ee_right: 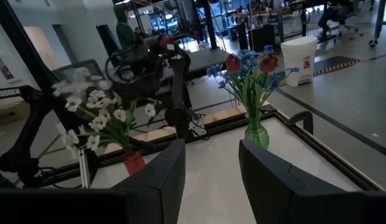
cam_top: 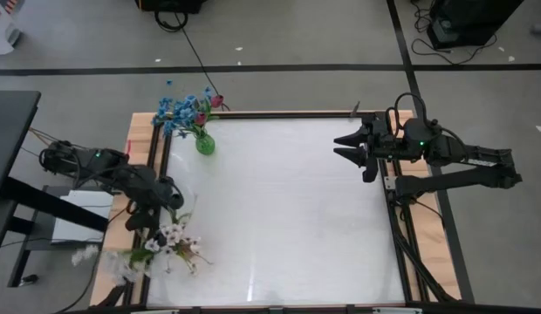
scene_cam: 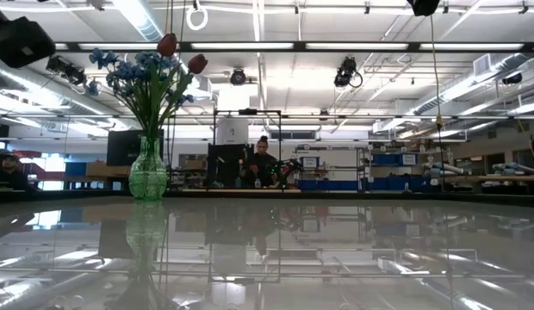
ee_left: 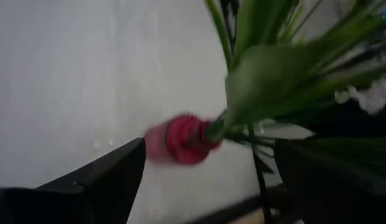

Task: Sort flowers into vase by color
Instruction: Put the black flower into the red vase

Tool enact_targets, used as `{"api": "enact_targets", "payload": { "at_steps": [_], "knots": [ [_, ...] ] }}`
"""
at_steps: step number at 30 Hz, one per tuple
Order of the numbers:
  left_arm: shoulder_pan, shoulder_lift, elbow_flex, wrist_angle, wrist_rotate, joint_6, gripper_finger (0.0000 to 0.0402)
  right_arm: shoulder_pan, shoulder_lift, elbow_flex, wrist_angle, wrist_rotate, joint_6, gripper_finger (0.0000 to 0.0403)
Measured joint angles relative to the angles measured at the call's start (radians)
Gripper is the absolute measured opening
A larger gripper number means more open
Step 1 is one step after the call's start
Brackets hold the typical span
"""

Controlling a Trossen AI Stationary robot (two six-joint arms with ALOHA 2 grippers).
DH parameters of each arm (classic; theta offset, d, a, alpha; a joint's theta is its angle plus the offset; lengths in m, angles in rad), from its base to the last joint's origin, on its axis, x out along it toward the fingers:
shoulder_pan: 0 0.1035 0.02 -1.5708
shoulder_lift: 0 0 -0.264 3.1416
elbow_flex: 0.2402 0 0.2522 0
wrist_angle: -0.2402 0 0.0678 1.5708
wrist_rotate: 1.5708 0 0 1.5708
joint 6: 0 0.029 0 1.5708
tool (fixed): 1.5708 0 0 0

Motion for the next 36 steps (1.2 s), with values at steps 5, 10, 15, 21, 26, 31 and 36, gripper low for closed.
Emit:
{"api": "enact_targets", "payload": {
  "at_steps": [5,10,15,21,26,31,36],
  "knots": [
    [0.000,0.039,0.100,-0.119,-0.011,0.016,0.0359,0.000,0.000,0.000,0.000,0.000,0.000,0.0159],
    [0.000,0.070,0.138,-0.114,-0.102,0.100,0.0359,0.000,0.000,0.000,0.000,0.000,0.000,0.0159],
    [0.000,0.098,0.137,-0.045,-0.193,0.229,0.0359,0.000,0.000,0.000,0.000,0.000,0.000,0.0159],
    [0.000,0.133,0.137,-0.027,-0.231,0.351,0.0359,0.000,0.000,0.000,0.000,0.000,0.000,0.0159],
    [0.000,0.160,0.137,-0.026,-0.233,0.450,0.0359,0.000,0.000,0.000,0.000,0.000,0.000,0.0159],
    [0.000,0.188,0.137,-0.029,-0.242,0.578,0.0359,-0.002,0.000,0.000,0.000,0.001,-0.144,0.0159],
    [0.000,0.188,0.137,0.013,-0.264,0.587,0.0359,-0.002,0.000,0.000,0.000,0.008,-0.283,0.0159]
  ]
}}
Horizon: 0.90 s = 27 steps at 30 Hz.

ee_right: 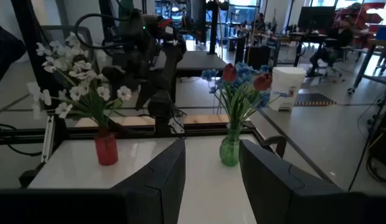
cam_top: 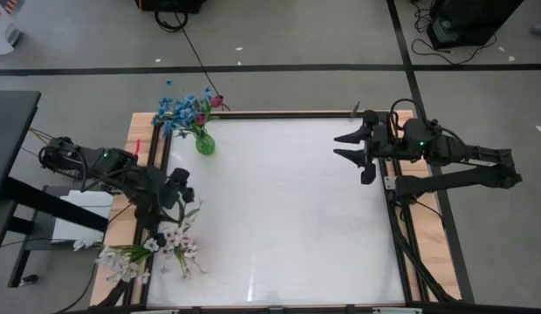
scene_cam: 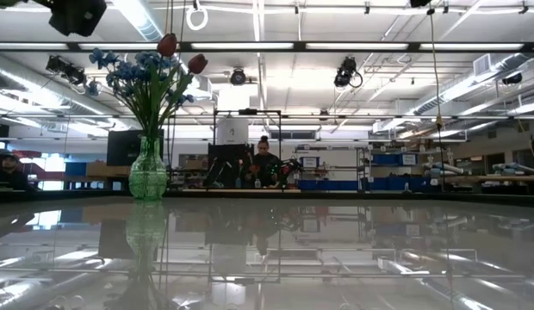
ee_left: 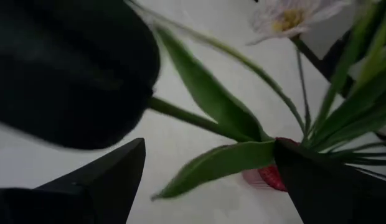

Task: Sort flowers into vase by color
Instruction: Put the black flower into the red vase

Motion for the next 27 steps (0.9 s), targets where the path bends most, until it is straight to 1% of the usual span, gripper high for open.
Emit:
{"api": "enact_targets", "payload": {
  "at_steps": [4,7,10,14,16,18,21,22,23,27],
  "knots": [
    [0.000,-0.015,0.000,0.034,-0.067,0.024,0.0359,0.000,0.000,0.000,0.000,0.000,0.027,0.0159],
    [0.000,-0.038,0.000,0.091,-0.123,0.025,0.0359,0.000,0.000,0.000,0.001,0.000,0.035,0.0159],
    [0.000,-0.063,0.000,0.137,-0.182,0.027,0.0359,0.000,0.001,0.000,0.007,0.000,0.130,0.0159],
    [0.001,-0.073,0.000,0.154,-0.232,0.083,0.0359,0.000,0.002,0.000,0.007,-0.001,0.230,0.0159],
    [0.001,-0.072,0.000,0.177,-0.237,0.119,0.0359,0.000,0.002,0.000,0.008,-0.013,0.317,0.0159],
    [0.001,-0.071,0.000,0.202,-0.250,0.155,0.0359,0.000,0.002,0.000,0.032,-0.018,0.454,0.0159],
    [0.000,-0.072,0.000,0.248,-0.298,0.220,0.0359,0.000,0.018,0.000,0.135,-0.009,0.679,0.0159],
    [0.000,-0.072,0.001,0.267,-0.315,0.245,0.0359,0.001,0.033,0.000,0.179,-0.010,0.730,0.0159],
    [0.000,-0.071,0.001,0.287,-0.327,0.269,0.0359,0.006,0.054,-0.003,0.233,-0.022,0.763,0.0159],
    [0.000,-0.072,0.001,0.376,-0.366,0.324,0.0359,0.042,0.187,-0.043,0.484,-0.145,0.807,0.0159]
  ]
}}
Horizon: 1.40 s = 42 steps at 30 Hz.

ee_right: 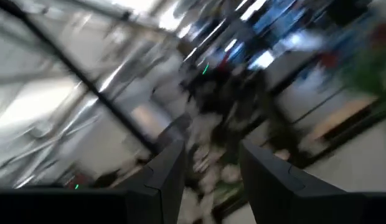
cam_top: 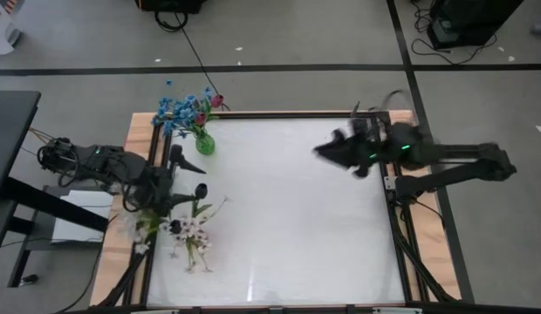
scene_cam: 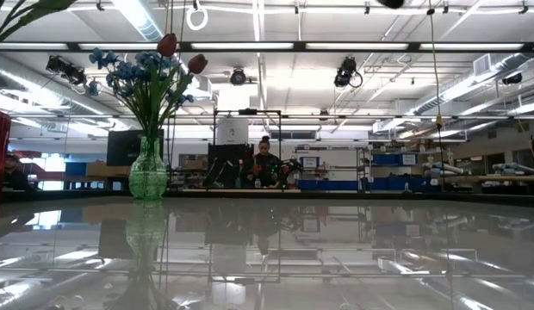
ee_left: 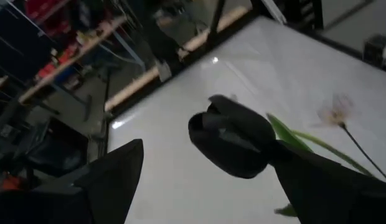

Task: Sort flowers into vase by color
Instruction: Put the black flower into the red vase

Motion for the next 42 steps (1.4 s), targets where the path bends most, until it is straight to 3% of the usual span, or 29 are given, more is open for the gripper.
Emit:
{"api": "enact_targets", "payload": {
  "at_steps": [5,10,14,19,27,30,35,42],
  "knots": [
    [0.000,-0.009,0.000,0.094,0.000,-0.047,0.0359,0.051,0.215,-0.014,0.234,-0.115,-0.009,0.0159],
    [0.000,-0.030,0.000,0.172,0.009,-0.130,0.0359,0.077,0.390,-0.012,0.356,-0.131,0.005,0.0159],
    [0.000,-0.038,0.001,0.217,0.010,-0.213,0.0359,0.064,0.469,-0.012,0.400,-0.146,0.162,0.0159],
    [0.000,-0.037,0.001,0.198,0.010,-0.282,0.0359,0.065,0.541,-0.012,0.473,-0.208,0.242,0.0159],
    [0.000,-0.006,0.001,0.177,-0.018,-0.292,0.0359,0.085,0.679,-0.011,0.892,-0.076,0.222,0.0159],
    [0.000,0.015,0.001,0.182,-0.075,-0.341,0.0359,0.083,0.753,0.021,1.035,-0.107,0.227,0.0159],
    [0.000,0.022,0.000,0.196,-0.106,-0.424,0.0359,0.109,0.871,0.145,1.039,-0.201,0.211,0.0159],
    [0.000,0.022,0.000,0.208,-0.141,-0.460,0.0359,0.115,0.990,0.285,1.043,-0.247,0.191,0.0159]
  ]
}}
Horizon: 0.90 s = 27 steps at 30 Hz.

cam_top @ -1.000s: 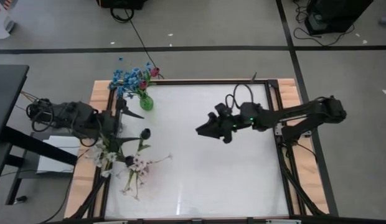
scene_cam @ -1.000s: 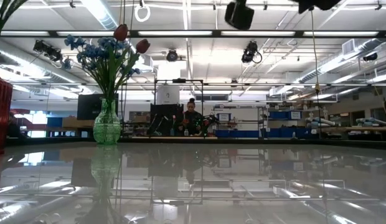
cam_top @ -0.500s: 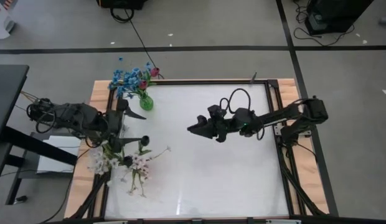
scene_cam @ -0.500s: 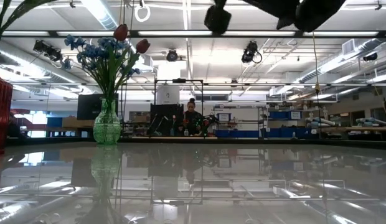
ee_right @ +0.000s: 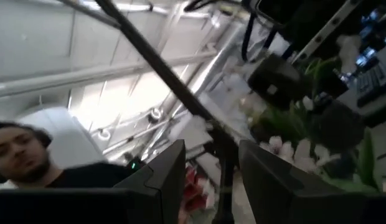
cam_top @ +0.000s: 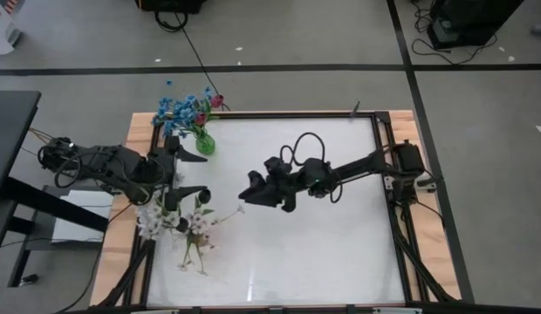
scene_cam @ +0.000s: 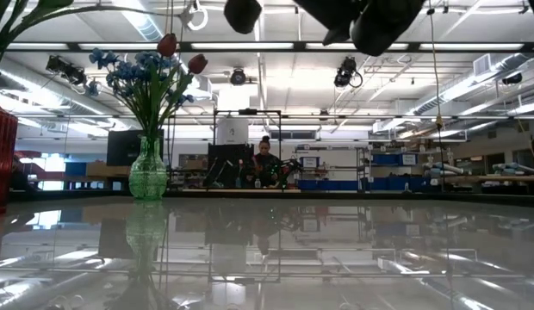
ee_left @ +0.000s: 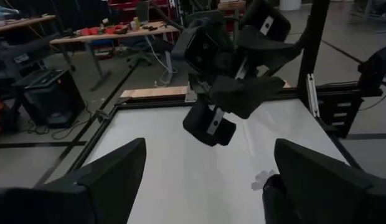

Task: Sort flowers into vase by color
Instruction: Put the black flower into the red vase

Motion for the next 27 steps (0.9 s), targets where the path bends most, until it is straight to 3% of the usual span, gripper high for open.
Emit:
{"api": "enact_targets", "payload": {
  "at_steps": [6,12,17,24,27],
  "knots": [
    [0.000,0.000,0.000,0.001,-0.002,-0.005,0.0359,0.000,0.031,0.053,-0.001,0.157,0.043,0.0159],
    [0.000,0.000,0.000,0.044,-0.003,0.005,0.0359,-0.029,0.031,0.054,-0.034,0.228,-0.068,0.0159],
    [0.000,0.000,0.000,0.060,-0.003,0.073,0.0359,-0.054,0.031,0.093,-0.254,0.293,-0.162,0.0158],
    [0.000,0.000,0.000,0.053,-0.003,0.163,0.0359,-0.032,0.031,0.349,-0.765,0.292,-0.443,0.0158],
    [0.000,0.000,0.000,0.054,-0.054,0.145,0.0359,-0.028,0.030,0.391,-0.816,0.294,-0.499,0.0158]
  ]
}}
